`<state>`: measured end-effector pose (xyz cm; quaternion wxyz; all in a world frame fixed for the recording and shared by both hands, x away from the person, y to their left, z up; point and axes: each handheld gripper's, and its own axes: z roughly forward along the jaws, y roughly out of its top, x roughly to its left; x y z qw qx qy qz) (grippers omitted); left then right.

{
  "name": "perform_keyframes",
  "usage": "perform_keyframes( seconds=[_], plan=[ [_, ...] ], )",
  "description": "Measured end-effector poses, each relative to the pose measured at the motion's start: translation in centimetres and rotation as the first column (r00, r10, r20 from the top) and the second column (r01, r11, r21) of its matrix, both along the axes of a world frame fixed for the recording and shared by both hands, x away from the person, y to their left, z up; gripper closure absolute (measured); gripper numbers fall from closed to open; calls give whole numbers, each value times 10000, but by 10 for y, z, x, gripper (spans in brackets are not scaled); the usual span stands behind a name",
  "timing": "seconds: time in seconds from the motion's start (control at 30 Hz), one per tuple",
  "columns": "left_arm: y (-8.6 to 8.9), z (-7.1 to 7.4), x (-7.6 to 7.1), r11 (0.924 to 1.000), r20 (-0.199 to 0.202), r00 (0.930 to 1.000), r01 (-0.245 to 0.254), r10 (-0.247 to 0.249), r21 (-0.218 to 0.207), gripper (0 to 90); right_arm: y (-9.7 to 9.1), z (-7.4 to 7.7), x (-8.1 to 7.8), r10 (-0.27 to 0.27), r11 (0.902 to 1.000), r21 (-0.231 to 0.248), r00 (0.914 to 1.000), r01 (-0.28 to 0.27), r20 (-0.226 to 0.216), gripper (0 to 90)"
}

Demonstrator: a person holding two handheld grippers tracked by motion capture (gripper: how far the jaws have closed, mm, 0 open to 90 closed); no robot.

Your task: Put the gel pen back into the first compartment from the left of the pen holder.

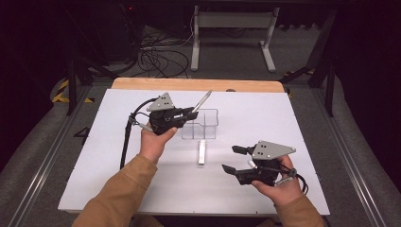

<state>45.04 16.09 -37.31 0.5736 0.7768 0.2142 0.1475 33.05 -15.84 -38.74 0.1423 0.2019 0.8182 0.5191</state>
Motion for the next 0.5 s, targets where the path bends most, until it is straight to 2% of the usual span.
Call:
perform_keyframes(
  seconds=[0.17, 0.3, 0.5],
  plan=[
    [-1, -5, 12, 9996, -116, 9997, -218, 216, -159, 761, 1, 0, 0, 33, 10000, -19, 10000, -33, -16, 304],
    [-1, -10, 19, 9990, -6, 9991, -417, 417, -188, 760, 1, -1, 0, 63, 10000, -19, 10000, -63, -31, 304],
    [-2, -18, 29, 9972, -111, 9972, -736, 735, -160, 760, 2, -2, 0, 139, 9999, -77, 9999, -140, -55, 303]
  ],
)
